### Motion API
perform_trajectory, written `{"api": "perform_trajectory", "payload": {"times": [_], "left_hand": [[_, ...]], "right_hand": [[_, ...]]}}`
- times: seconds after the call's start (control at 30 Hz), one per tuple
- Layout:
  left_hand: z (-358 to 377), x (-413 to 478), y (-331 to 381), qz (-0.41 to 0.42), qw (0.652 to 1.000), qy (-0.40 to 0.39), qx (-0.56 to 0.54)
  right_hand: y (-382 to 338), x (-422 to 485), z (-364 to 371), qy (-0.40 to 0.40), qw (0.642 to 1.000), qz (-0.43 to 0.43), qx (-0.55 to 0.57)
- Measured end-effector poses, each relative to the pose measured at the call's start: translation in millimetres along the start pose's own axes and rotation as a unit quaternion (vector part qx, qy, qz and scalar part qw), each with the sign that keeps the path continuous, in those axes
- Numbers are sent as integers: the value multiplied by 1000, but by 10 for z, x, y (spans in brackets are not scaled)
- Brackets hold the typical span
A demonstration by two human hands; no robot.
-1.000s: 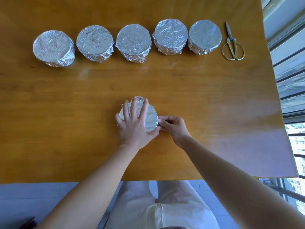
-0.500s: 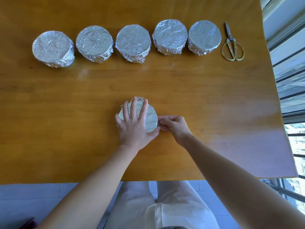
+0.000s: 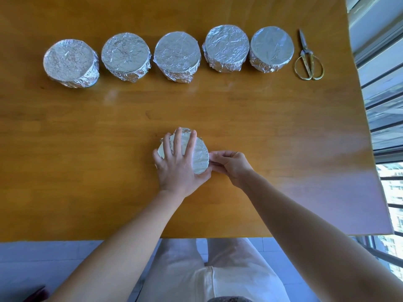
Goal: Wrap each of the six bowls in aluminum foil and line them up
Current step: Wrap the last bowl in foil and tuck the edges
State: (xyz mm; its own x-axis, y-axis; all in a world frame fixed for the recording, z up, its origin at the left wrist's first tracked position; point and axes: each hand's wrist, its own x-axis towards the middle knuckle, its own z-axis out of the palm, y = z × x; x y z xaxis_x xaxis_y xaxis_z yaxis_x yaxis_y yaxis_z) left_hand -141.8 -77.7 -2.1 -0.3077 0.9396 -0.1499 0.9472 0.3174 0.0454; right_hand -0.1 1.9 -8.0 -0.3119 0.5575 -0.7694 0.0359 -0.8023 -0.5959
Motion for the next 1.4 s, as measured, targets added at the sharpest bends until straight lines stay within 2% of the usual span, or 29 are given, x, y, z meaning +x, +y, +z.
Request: {"api": "perform_trajectory", "payload": {"times": [0.2, 0.4, 0.53, 0.73, 1.0, 1.1, 1.23, 1.3, 1.4], "left_hand": [[1, 25, -51, 39, 999, -5, 6], [-28, 156, -212, 180, 984, -14, 5], [-59, 231, -303, 241, 970, -25, 21], [-95, 238, -336, 263, 964, -15, 30], [-124, 219, -344, 218, 976, -16, -6], [-128, 131, -234, 140, 990, -3, -14], [-155, 57, 0, -8, 998, 5, -70], [-146, 64, 42, -42, 997, -16, -68], [-142, 76, 66, -48, 997, -31, -54]], "right_hand": [[-203, 4, -26, 3, 989, 9, -147], [-364, 6, -68, -44, 961, 17, -272], [-342, -4, -138, -23, 957, 27, -287], [-351, 22, -187, 9, 966, -8, -257], [-356, 57, -139, -6, 966, -45, -255], [-345, 66, -133, 18, 965, -85, -246], [-380, 80, -89, 33, 947, -195, -254], [-405, 87, -41, 2, 933, -233, -273], [-435, 78, 37, -39, 918, -240, -313]]}}
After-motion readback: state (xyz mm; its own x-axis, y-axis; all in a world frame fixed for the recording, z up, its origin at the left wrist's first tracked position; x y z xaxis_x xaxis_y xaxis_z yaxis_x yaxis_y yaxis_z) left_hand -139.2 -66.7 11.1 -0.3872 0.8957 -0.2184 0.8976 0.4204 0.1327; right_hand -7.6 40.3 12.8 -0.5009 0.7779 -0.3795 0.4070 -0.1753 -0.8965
